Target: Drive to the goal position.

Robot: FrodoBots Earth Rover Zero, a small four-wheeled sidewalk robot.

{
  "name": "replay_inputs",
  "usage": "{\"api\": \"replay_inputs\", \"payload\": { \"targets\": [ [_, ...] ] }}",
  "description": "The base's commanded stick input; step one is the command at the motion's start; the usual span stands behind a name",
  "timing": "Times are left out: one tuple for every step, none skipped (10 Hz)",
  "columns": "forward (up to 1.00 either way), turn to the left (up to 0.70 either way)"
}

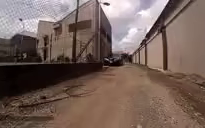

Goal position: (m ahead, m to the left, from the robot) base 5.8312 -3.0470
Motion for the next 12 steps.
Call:
{"api": "replay_inputs", "payload": {
  "targets": [
    [0.5, 0.02],
    [0.5, 0.02],
    [0.5, 0.02],
    [0.5, 0.02],
    [0.5, 0.02],
    [0.5, 0.02],
    [0.5, 0.01],
    [0.5, -0.09],
    [0.48, -0.21],
    [0.46, -0.22],
    [0.45, -0.23],
    [0.42, -0.29]
  ]
}}
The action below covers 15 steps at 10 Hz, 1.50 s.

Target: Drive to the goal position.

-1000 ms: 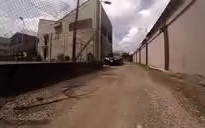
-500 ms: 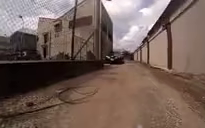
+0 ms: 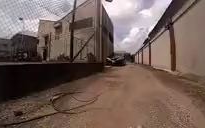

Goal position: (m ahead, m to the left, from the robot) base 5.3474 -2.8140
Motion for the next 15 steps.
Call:
{"api": "replay_inputs", "payload": {
  "targets": [
    [0.33, -0.24],
    [0.3, -0.22],
    [0.28, -0.21],
    [0.27, -0.2],
    [0.26, -0.19],
    [0.26, -0.19],
    [0.23, -0.17],
    [0.22, -0.16],
    [0.21, -0.15],
    [0.2, -0.14],
    [0.17, -0.12],
    [0.17, -0.11],
    [0.16, -0.11],
    [0.16, -0.1],
    [0.16, -0.1]
  ]
}}
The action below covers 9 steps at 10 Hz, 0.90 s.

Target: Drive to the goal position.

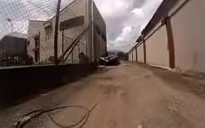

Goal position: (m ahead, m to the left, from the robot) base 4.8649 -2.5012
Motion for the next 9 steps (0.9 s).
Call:
{"api": "replay_inputs", "payload": {
  "targets": [
    [0.14, -0.08],
    [0.13, -0.07],
    [0.13, -0.07],
    [0.12, -0.06],
    [0.12, -0.06],
    [0.11, -0.05],
    [0.1, -0.04],
    [0.05, -0.02],
    [0.03, -0.08]
  ]
}}
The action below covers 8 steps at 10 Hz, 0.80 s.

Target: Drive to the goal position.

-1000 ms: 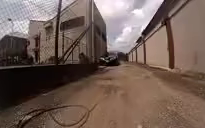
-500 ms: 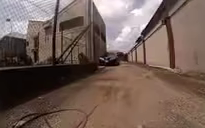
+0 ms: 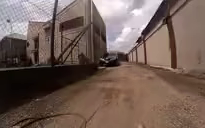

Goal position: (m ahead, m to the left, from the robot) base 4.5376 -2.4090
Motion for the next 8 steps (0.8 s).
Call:
{"api": "replay_inputs", "payload": {
  "targets": [
    [0.02, -0.13],
    [0.0, -0.19],
    [0.0, -0.5],
    [0.0, -0.5],
    [0.0, -0.5],
    [0.0, -0.5],
    [0.0, -0.5],
    [0.0, -0.5]
  ]
}}
